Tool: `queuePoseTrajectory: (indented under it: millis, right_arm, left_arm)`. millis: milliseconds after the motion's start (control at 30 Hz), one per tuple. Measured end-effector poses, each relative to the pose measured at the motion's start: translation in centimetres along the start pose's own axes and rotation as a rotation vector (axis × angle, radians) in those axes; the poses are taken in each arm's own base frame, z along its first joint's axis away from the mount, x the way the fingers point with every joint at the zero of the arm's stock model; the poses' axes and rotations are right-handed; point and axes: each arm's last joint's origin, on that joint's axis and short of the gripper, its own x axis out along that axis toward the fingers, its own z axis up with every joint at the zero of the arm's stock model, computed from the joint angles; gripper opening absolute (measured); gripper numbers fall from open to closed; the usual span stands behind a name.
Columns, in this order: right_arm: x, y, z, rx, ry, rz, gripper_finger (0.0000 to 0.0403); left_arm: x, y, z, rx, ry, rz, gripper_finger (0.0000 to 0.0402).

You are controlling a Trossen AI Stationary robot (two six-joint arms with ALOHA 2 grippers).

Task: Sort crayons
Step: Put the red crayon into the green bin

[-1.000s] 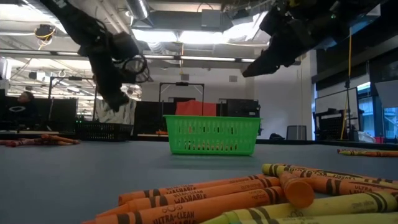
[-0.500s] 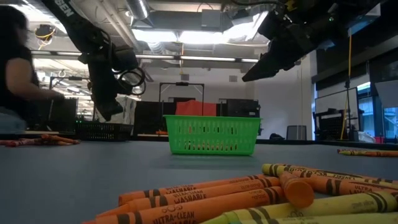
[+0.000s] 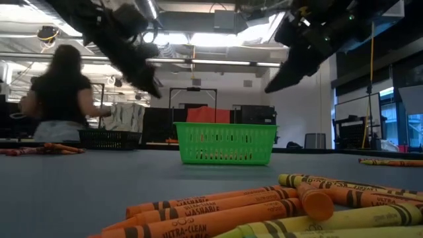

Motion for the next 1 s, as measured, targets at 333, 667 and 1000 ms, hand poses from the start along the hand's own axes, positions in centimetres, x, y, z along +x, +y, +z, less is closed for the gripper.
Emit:
queuePoseTrajectory:
  millis: [333, 667, 1000]
  right_arm:
    - [-3.0, -0.2, -0.6, 0.144, 0.444, -0.139, 0.0241]
    - [-3.2, -0.2, -3.1, 0.267, 0.745, -0.238, 0.0241]
    - [-0.1, -0.2, -5.0, 0.247, 1.002, -0.247, 0.0241]
  left_arm:
    - [-0.7, -7.5, -2.1, 0.082, -0.392, -0.377, 0.0115]
    - [-2.2, -10.3, -5.1, 0.077, -0.528, -0.496, 0.0115]
    - [-2.5, -10.3, -4.7, 0.066, -0.582, -0.495, 0.0115]
